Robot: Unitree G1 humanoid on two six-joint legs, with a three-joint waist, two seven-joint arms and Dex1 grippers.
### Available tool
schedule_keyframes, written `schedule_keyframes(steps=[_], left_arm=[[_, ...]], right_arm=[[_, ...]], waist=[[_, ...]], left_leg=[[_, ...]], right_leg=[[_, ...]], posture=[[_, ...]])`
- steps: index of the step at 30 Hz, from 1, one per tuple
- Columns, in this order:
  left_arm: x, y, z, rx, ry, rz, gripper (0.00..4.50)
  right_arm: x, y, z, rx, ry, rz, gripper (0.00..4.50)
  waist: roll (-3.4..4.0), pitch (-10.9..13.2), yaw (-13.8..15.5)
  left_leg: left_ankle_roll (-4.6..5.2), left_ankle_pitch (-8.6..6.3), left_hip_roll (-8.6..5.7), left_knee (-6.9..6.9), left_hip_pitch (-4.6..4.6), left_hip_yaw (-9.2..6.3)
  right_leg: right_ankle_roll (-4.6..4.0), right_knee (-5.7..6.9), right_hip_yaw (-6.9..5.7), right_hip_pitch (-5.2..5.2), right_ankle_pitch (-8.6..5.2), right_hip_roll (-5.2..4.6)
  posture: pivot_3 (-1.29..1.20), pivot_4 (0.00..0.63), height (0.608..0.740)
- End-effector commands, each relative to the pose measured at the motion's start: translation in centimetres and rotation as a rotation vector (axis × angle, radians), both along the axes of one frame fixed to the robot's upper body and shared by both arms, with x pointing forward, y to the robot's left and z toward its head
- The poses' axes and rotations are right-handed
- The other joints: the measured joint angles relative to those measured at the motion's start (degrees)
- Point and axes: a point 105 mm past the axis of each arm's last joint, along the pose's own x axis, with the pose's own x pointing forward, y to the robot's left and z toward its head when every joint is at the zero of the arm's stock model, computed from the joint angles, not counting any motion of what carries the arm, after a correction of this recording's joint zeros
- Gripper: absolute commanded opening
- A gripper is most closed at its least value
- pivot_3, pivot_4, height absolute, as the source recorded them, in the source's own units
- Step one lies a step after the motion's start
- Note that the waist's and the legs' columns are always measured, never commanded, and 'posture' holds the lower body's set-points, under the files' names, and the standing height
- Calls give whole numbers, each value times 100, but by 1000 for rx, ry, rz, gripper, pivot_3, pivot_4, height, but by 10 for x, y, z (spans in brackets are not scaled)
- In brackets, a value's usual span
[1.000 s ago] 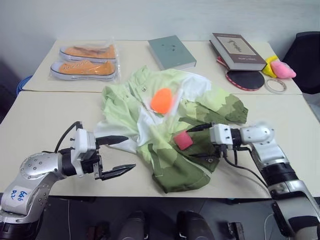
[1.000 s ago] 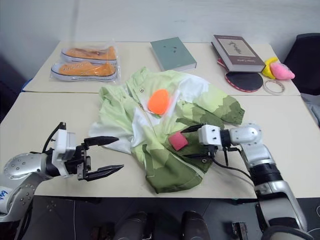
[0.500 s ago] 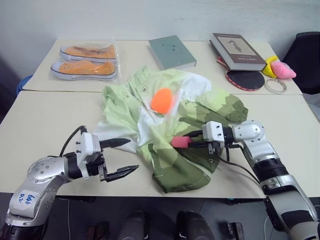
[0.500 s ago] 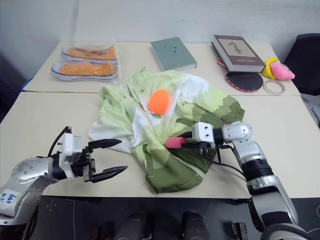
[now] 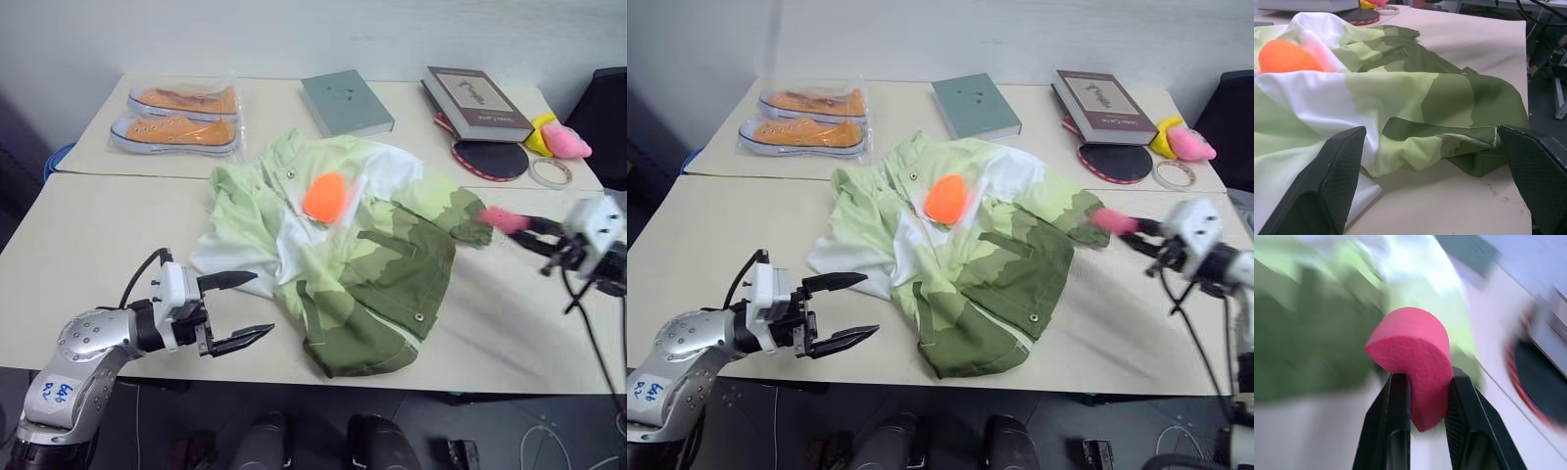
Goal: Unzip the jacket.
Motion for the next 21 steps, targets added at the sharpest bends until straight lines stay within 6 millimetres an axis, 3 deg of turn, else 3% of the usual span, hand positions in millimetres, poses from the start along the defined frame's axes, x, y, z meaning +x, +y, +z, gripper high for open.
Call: schedule_keyframes(steps=[1,7,11,13,14,16,18,21], left_arm=[[3,-8,5,-2,-31,-48,4500],[16,-5,7,20,-56,-39,4500],[26,4,13,6,-72,14,4500],[34,15,14,20,-75,76,4500],[37,20,14,24,-76,102,4500],[44,33,16,40,-96,159,4500],[55,56,17,90,-128,250,4500],[66,79,15,178,-165,306,4500]], right_arm=[[-2,-30,-12,-25,4,-143,541],[-2,-43,-28,15,58,-211,2514],[-11,-50,-10,-22,10,-194,3935],[-18,-45,5,-9,-15,-126,4468],[-21,-41,13,2,-36,-86,4468],[-26,-26,28,54,-68,22,4468],[-32,13,38,89,-42,210,4468],[-41,83,37,125,41,466,4468]], waist=[[-1,1,-39],[6,4,-175],[6,4,-191],[7,5,-171],[9,6,-160],[9,6,-130],[9,6,-124],[9,6,-122]], left_leg=[[0,0,1,0,3,4],[-6,7,12,-7,13,29],[-5,7,11,-10,8,29],[-4,7,11,-10,7,29],[-4,6,10,-10,6,27],[-3,6,10,-11,6,27],[-4,5,14,-11,8,26],[-11,0,22,-12,11,26]], right_leg=[[0,-4,3,0,0,1],[0,12,17,-10,0,10],[0,16,17,-11,0,8],[0,14,18,-11,0,7],[0,13,17,-10,0,6],[0,12,18,-10,0,6],[0,10,18,-11,0,7],[0,11,19,-17,0,8]], posture=[[0,150,740],[0,150,740],[0,150,740],[0,150,740],[0,150,740],[0,150,740],[0,150,740],[0,150,740]])
